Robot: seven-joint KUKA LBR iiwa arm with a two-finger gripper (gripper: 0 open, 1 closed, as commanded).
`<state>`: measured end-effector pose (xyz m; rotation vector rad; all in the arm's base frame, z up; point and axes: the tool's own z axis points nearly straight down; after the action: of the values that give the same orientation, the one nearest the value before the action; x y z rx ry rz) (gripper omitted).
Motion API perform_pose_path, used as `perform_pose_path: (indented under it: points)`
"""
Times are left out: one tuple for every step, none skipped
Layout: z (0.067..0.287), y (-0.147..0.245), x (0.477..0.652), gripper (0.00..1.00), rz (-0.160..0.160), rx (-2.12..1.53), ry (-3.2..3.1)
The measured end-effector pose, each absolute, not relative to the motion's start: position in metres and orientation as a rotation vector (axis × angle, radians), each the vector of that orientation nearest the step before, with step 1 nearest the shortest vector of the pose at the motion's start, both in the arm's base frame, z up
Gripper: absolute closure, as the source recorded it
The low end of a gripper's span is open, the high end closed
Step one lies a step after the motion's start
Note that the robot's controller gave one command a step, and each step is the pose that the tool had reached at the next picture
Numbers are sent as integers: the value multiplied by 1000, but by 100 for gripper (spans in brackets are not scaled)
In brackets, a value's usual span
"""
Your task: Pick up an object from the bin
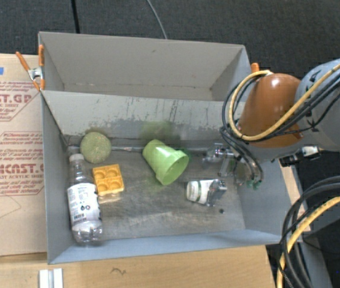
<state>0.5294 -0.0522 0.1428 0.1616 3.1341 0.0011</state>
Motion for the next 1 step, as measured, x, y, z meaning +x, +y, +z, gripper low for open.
perform_pose_path:
  points:
    - [79, -55, 532, 0, 2, 295, 3122]
